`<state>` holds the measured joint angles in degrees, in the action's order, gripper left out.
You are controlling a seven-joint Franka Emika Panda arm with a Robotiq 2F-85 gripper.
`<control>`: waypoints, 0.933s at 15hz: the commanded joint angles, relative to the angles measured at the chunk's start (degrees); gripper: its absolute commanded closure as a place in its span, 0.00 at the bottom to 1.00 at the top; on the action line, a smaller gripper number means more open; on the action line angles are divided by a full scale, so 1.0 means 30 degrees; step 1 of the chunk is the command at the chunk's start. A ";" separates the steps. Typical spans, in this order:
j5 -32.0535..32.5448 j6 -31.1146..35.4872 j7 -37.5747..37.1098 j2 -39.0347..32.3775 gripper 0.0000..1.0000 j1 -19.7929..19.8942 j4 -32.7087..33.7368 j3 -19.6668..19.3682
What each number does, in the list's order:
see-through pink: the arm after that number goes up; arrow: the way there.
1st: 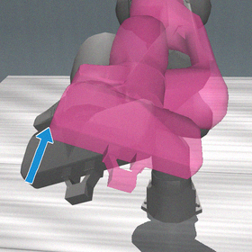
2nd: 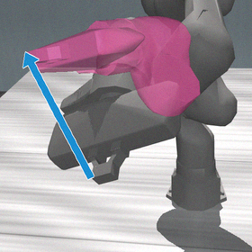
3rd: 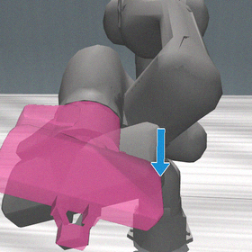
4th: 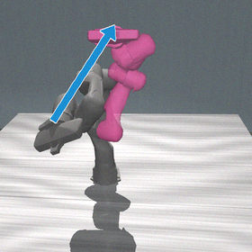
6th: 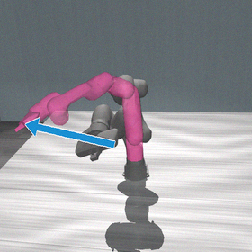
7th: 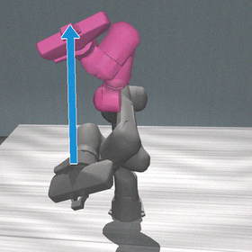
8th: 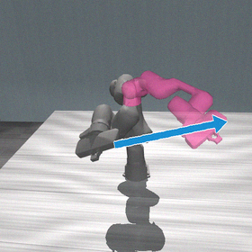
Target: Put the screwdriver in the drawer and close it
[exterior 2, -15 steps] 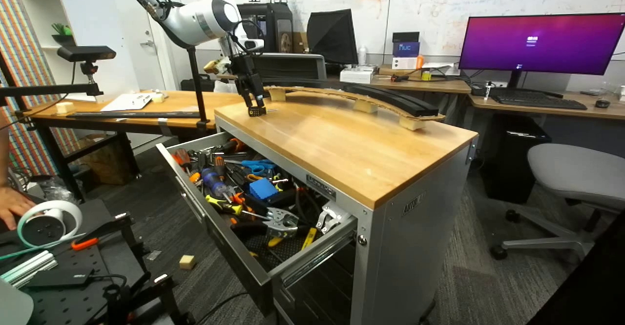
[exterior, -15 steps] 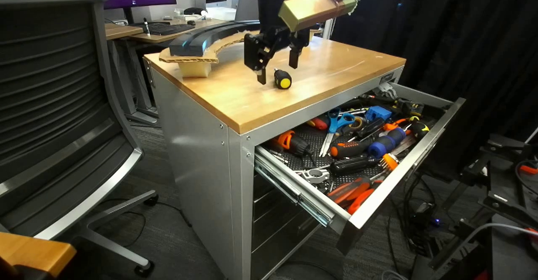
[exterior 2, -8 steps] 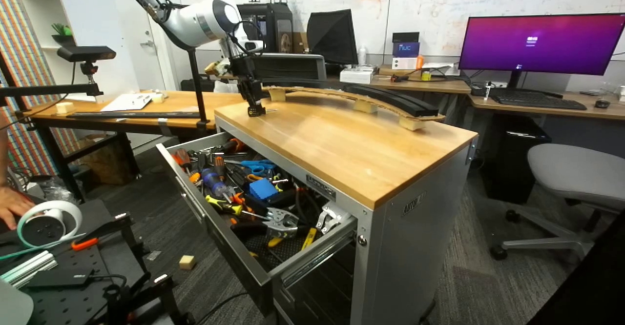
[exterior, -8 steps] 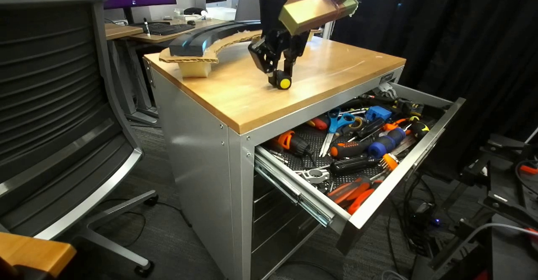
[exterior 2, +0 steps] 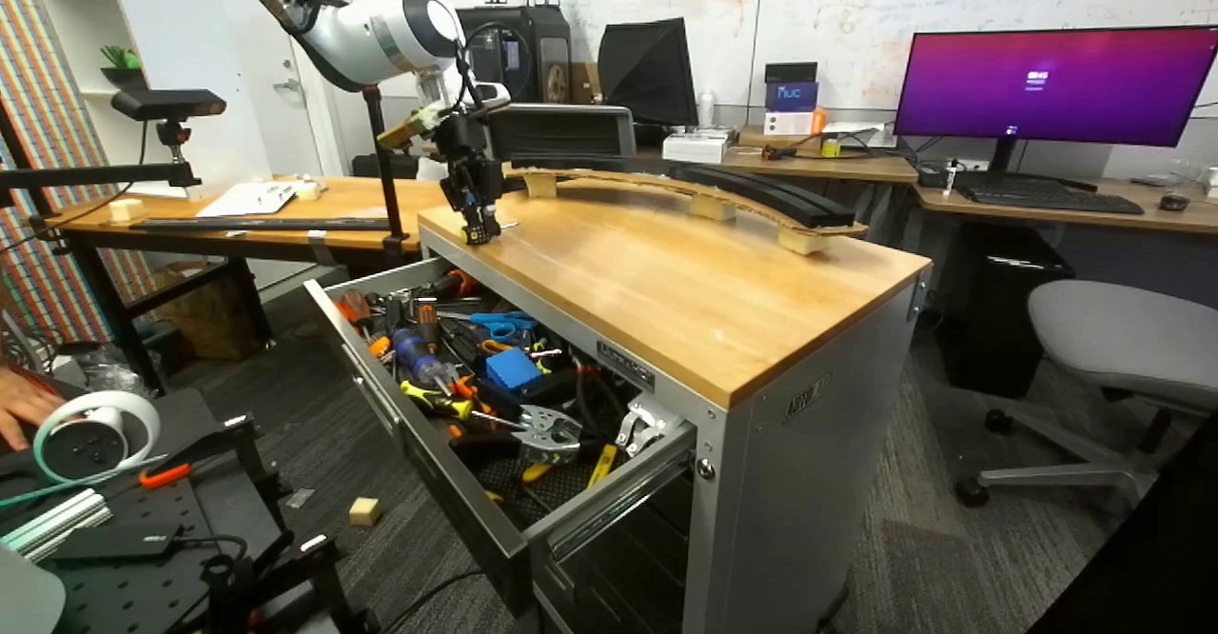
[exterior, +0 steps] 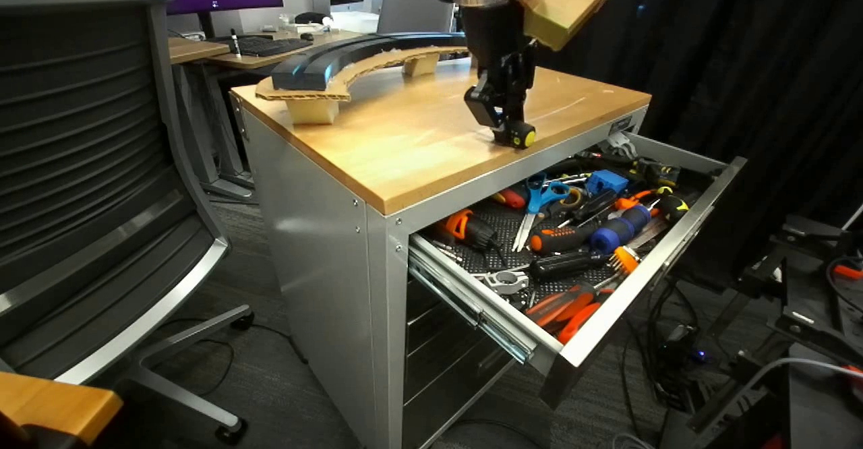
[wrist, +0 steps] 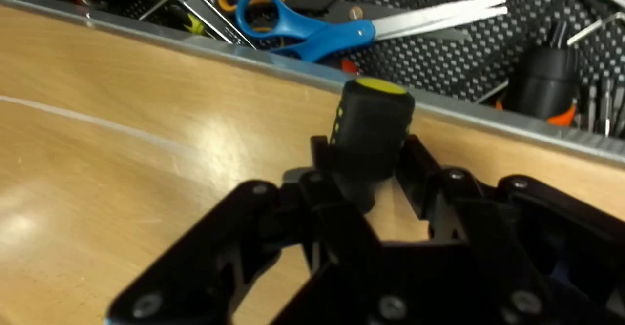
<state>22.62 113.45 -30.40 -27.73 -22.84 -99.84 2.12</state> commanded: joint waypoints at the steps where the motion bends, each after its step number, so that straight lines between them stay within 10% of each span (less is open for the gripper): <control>1: 0.0614 -0.0028 0.2771 0.2384 0.87 0.0452 -0.3586 0.0629; 11: 0.5010 0.0210 0.7815 0.3019 0.87 0.0459 -0.7376 0.2081; 12: 0.5664 0.0203 0.8250 0.2824 0.39 0.0469 -0.7257 0.2214; 14: 0.7139 0.0216 0.9095 0.2532 0.31 0.0512 -0.6999 0.2402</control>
<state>38.61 113.80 -7.45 -19.77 -22.16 -121.47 8.02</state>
